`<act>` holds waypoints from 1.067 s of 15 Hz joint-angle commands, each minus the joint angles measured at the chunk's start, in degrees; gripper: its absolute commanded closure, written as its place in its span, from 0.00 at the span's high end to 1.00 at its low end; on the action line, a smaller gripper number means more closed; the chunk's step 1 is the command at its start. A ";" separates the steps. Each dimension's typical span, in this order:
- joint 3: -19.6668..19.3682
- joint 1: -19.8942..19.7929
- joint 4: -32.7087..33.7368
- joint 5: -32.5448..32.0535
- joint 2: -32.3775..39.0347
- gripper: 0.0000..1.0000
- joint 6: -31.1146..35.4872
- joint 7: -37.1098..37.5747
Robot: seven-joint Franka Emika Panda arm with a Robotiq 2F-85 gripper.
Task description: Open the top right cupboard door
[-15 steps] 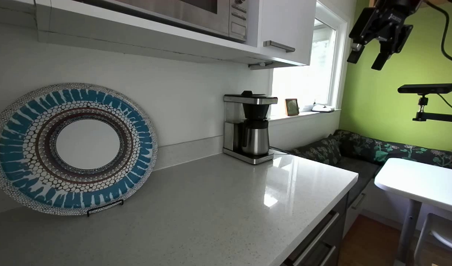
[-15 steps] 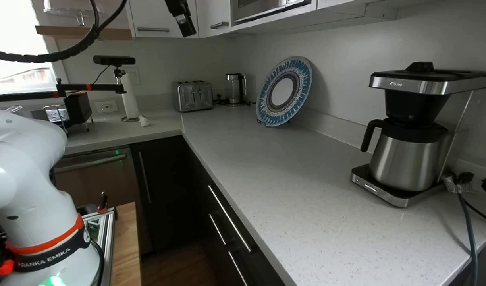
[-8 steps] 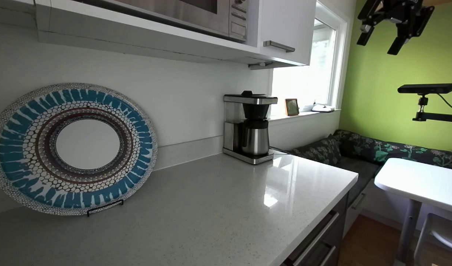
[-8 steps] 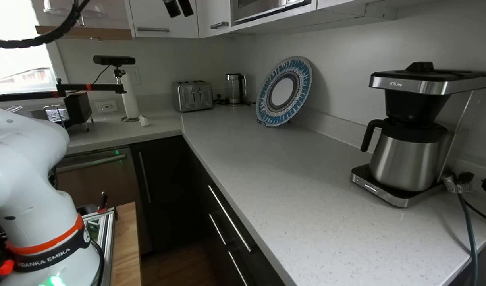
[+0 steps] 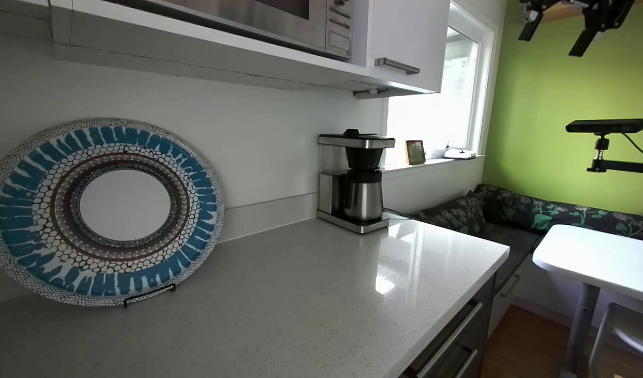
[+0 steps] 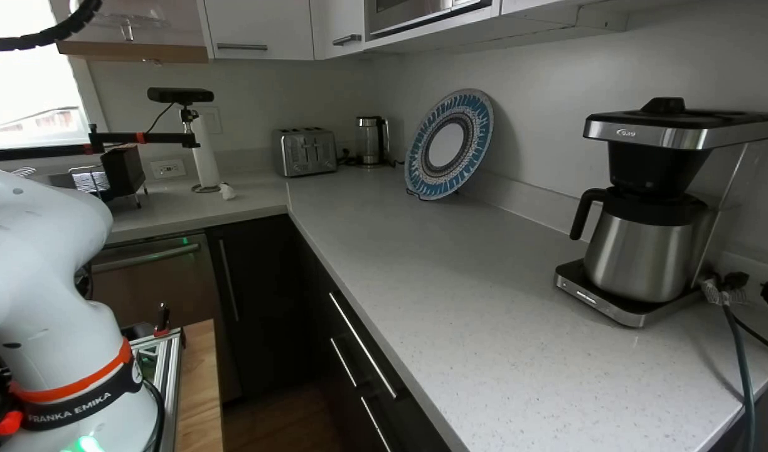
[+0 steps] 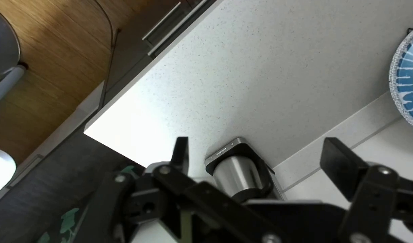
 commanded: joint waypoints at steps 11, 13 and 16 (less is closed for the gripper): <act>-3.79 -0.36 5.55 5.29 8.89 1.00 9.79 2.22; -4.56 -0.29 7.93 6.15 11.82 1.00 11.41 2.24; -5.58 -0.36 12.10 7.14 15.77 1.00 12.73 3.01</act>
